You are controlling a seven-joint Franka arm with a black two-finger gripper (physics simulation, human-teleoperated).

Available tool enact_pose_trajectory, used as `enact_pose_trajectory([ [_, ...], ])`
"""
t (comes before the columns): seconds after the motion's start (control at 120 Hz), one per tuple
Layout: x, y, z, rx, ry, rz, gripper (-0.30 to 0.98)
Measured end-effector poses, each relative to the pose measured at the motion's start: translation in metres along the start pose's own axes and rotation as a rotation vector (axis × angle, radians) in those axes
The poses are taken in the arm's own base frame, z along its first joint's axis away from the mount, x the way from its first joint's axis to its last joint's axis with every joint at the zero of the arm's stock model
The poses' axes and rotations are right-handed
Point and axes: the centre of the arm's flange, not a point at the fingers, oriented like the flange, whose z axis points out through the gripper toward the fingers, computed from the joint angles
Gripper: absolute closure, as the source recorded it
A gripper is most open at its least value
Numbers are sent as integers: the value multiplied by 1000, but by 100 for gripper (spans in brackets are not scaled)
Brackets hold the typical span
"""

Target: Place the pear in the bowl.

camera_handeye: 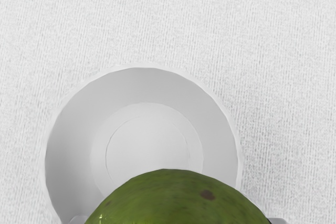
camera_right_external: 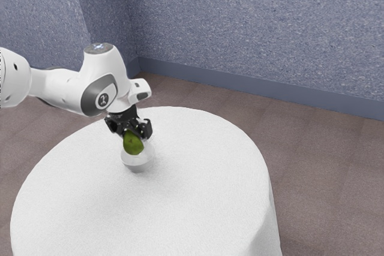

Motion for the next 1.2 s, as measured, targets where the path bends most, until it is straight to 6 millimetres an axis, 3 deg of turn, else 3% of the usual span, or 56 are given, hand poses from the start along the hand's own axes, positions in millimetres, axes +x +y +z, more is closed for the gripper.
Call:
enact_pose_trajectory([
  [0.133,17,-10,6,21,-7,-8,41],
  [0.383,28,-6,53,59,-75,12,40],
  [0.642,29,-2,48,43,-72,32,17],
  [0.825,29,-1,37,33,-66,47,8],
  [0.892,27,1,13,19,-64,54,6],
  [0.958,21,1,-27,-5,-72,56,5],
  [1.117,42,-13,-169,-44,9,38,3],
  [1.2,51,-23,-218,-42,13,25,2],
])
